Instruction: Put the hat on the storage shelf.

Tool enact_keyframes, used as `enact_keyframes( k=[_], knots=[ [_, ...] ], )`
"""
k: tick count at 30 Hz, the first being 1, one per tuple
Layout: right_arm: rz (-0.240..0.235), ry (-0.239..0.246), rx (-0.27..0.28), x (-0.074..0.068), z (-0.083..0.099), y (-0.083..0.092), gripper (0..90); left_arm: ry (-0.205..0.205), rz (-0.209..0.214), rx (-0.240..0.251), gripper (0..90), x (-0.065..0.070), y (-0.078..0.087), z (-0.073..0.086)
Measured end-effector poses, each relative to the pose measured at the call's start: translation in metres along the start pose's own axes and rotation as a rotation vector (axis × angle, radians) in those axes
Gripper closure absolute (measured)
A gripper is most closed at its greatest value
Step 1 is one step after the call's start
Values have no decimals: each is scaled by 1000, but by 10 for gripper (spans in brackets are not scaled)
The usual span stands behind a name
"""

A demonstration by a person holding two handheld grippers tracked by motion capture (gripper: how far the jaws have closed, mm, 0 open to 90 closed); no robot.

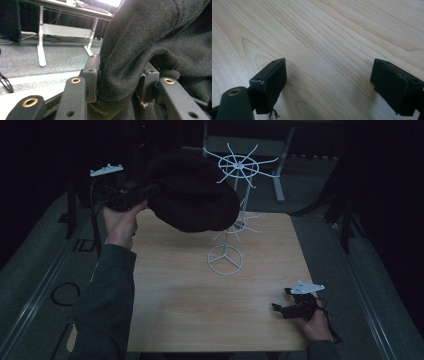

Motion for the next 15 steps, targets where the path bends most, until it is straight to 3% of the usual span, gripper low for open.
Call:
enact_keyframes(
  k=[8,15],
  knots=[
    [0,0,0,0,0,0,135,11,-13,-4,545,-2,-1,0],
    [0,0,0,0,0,0,135,24,-41,-20,371,-6,-2,1]
  ],
)
Point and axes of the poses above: each handheld gripper's, and its own axes: y roughly backward along the jaws, z roughly out of its underside, x roughly to its right, the point moved 6 cm from there along -y, roughly forward along the jaws, and after that the axes turned 15 degrees about -x, right-handed, at the moved point
